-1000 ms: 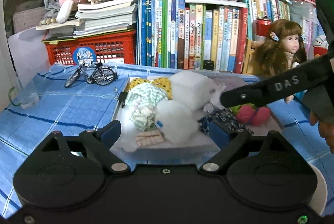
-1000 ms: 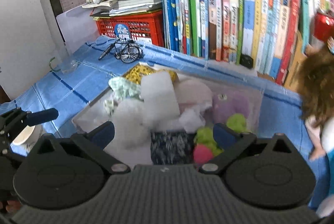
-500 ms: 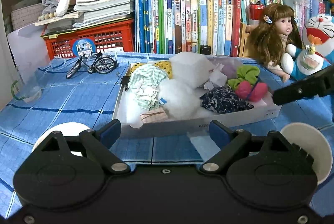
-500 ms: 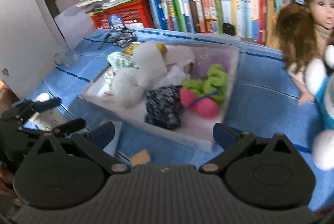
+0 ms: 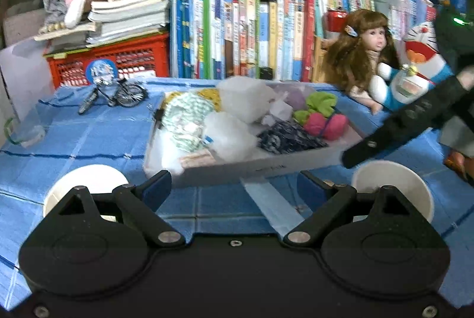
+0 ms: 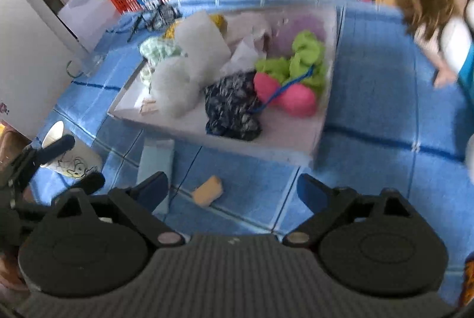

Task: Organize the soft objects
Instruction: 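Withdraw both tools from the box toward the blue packet and tan sponge piece, then grasp the light blue packet with the left tool while the right tool grasps the tan sponge piece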

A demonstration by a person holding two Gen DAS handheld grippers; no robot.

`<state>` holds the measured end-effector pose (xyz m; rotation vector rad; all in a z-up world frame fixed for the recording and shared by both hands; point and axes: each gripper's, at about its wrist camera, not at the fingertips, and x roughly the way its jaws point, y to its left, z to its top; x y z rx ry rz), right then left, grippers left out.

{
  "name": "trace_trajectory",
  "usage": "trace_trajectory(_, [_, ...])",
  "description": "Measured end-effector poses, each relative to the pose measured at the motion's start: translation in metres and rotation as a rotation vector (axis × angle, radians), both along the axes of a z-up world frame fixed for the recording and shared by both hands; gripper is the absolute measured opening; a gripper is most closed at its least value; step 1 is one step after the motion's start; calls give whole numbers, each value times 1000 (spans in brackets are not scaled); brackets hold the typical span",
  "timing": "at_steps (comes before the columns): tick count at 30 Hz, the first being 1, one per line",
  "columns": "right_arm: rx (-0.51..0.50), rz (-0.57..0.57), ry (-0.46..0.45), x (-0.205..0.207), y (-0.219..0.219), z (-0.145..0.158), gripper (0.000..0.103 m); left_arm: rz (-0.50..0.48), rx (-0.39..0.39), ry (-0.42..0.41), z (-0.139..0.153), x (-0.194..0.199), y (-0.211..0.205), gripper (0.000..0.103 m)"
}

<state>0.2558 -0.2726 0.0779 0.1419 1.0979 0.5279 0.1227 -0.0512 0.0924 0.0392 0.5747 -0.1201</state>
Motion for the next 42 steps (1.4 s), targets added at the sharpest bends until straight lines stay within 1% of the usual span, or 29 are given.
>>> trace_trajectory(2, [-31, 7, 39, 4, 8, 0, 94, -11, 6, 8, -3, -3, -1, 90])
trace_trajectory(6, [-80, 16, 83, 10, 22, 0, 91, -5, 42, 41, -14, -2, -1, 87])
trace_trajectory(10, [-120, 30, 131, 16, 39, -4, 85, -14, 158, 35, -23, 1, -14, 84])
trace_trajectory(12, [-157, 47, 141, 17, 50, -7, 83, -29, 162, 35, -25, 2, -18, 83])
trace_trajectory(13, [-170, 56, 149, 18, 55, -9, 82, -38, 149, 39, -24, 2, -19, 78])
trace_trajectory(14, [-176, 65, 158, 19, 59, -10, 81, -48, 123, 50, -23, 2, -19, 69])
trace_trajectory(15, [-181, 75, 165, 19, 62, -11, 80, -58, 82, 65, -21, 3, -18, 67])
trace_trajectory(17, [-195, 88, 162, 17, 66, -11, 80, -86, 24, 73, -17, 1, -16, 66])
trace_trajectory(19, [-204, 97, 153, 17, 68, -10, 80, -93, 11, 78, -17, 4, -17, 67])
trace_trajectory(21, [-208, 96, 152, 18, 69, -9, 80, -73, -8, 97, -20, 9, -13, 67])
trace_trajectory(23, [-208, 107, 151, 18, 72, -8, 80, -44, -18, 125, -25, 18, -8, 59])
trace_trajectory(25, [-221, 130, 147, 17, 78, -8, 80, -32, -17, 148, -31, 24, -4, 57])
trace_trajectory(29, [-239, 153, 160, 18, 87, -12, 79, -43, -109, 205, -41, 33, 7, 55])
trace_trajectory(30, [-248, 155, 167, 19, 90, -14, 77, -48, -125, 211, -42, 34, 9, 53])
trace_trajectory(32, [-270, 165, 179, 21, 95, -17, 72, -63, -137, 206, -41, 35, 8, 47])
trace_trajectory(34, [-288, 169, 190, 22, 99, -18, 66, -82, -147, 204, -40, 35, 7, 44])
trace_trajectory(37, [-307, 167, 196, 25, 102, -19, 63, -97, -166, 214, -42, 36, 5, 39])
trace_trajectory(38, [-309, 164, 196, 26, 102, -20, 61, -100, -175, 216, -43, 36, 6, 36])
trace_trajectory(39, [-310, 162, 196, 26, 102, -20, 57, -102, -186, 217, -43, 36, 6, 33])
trace_trajectory(40, [-310, 159, 198, 27, 102, -21, 54, -108, -199, 221, -44, 37, 6, 25])
trace_trajectory(42, [-314, 160, 196, 26, 100, -23, 54, -121, -224, 219, -45, 36, 6, 22])
